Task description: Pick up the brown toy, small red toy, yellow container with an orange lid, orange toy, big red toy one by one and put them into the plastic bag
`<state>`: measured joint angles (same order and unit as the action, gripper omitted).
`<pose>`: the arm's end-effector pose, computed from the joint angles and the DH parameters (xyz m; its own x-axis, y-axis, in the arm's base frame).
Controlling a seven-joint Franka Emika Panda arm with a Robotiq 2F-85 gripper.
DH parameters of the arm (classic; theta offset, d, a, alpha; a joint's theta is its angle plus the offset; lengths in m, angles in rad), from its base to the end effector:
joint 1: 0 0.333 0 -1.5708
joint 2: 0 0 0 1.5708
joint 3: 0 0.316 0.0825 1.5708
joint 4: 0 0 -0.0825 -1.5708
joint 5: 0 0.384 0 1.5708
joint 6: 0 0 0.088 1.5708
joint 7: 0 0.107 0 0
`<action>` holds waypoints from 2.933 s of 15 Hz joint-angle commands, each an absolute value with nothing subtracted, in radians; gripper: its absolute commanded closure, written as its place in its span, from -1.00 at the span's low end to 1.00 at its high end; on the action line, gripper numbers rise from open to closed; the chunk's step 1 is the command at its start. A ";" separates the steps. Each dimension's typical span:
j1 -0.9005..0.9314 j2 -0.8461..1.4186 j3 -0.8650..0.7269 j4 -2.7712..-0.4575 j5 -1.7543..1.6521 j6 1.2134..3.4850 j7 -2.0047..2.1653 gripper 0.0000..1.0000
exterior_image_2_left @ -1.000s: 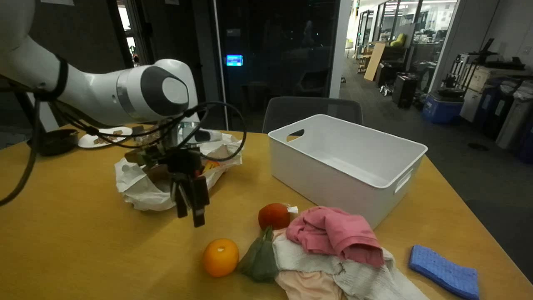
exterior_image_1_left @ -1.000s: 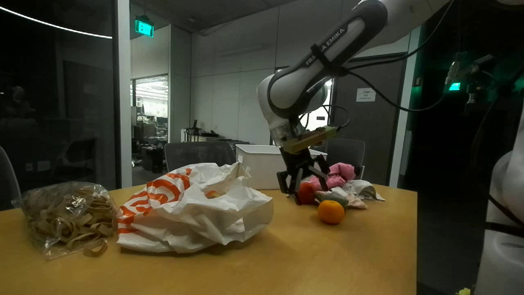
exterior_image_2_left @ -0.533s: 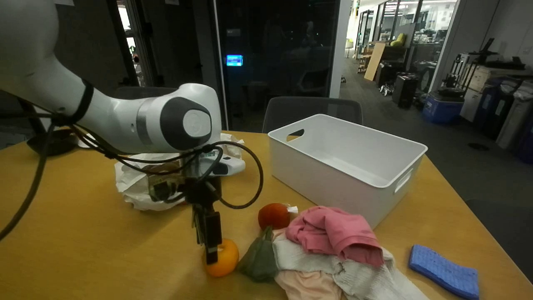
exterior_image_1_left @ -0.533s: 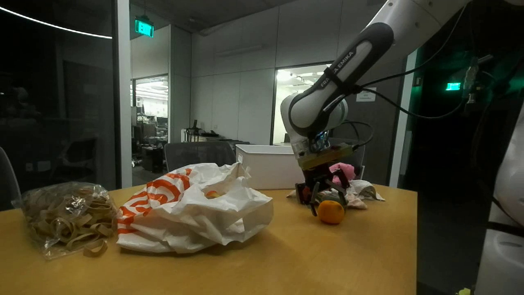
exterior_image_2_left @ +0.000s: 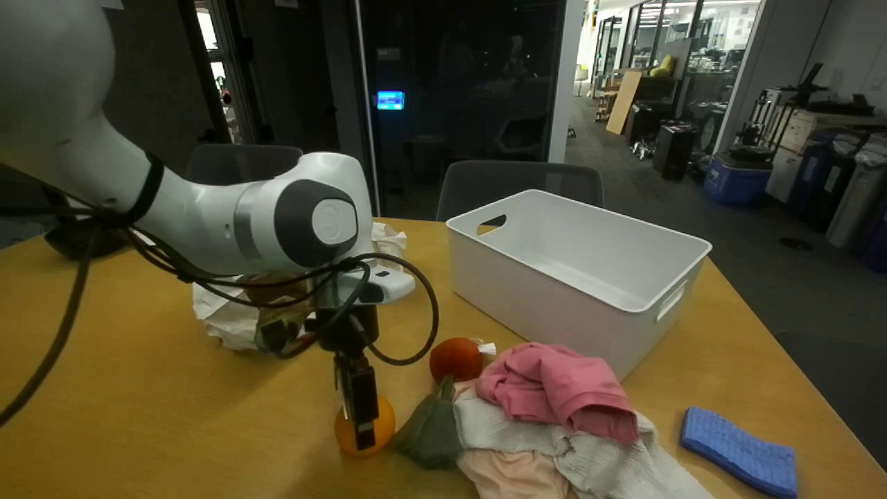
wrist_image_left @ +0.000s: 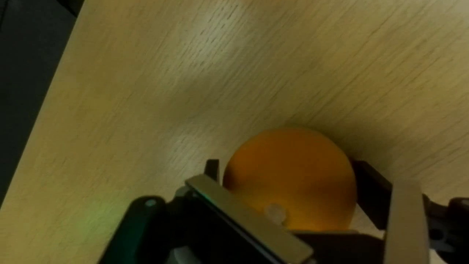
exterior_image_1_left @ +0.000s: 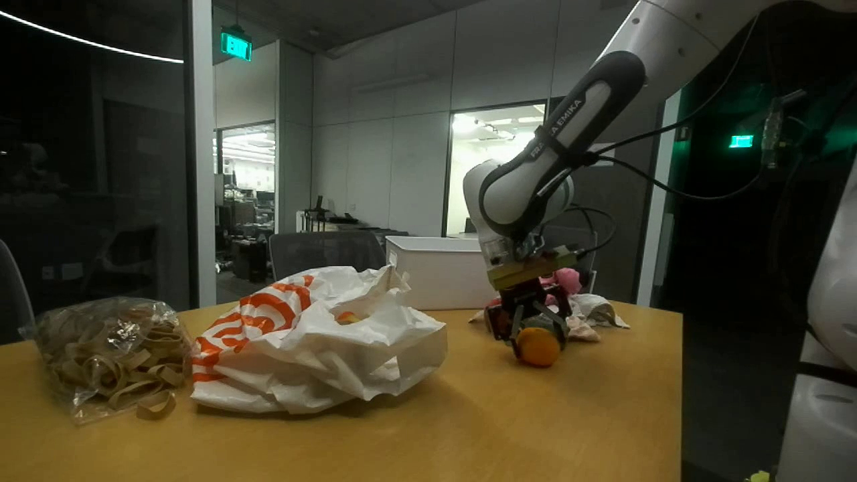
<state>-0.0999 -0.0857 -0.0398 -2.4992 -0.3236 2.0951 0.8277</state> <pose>0.4180 -0.0742 0.2956 0.7143 -0.6964 -0.0697 -0.6251 -0.6796 0.3839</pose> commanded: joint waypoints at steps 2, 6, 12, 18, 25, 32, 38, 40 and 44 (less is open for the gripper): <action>-0.092 -0.109 -0.034 -2.507 -0.346 2.129 0.865 -0.17; -0.055 -0.185 0.013 -2.500 -0.369 2.163 0.867 -0.16; 0.029 -0.207 0.148 -2.378 -0.391 2.211 0.835 -0.16; 0.097 -0.067 0.224 -2.257 -0.437 2.348 0.765 -0.16; 0.122 0.115 0.166 -2.160 -0.574 2.387 0.722 -0.16; 0.162 0.186 0.109 -2.103 -0.758 2.397 0.722 -0.16; 0.195 0.218 0.143 -2.086 -0.660 2.527 0.587 -0.16; 0.204 0.217 0.144 -2.090 -0.623 2.591 0.544 -0.16; 0.220 0.214 0.122 -2.092 -0.574 2.603 0.496 -0.93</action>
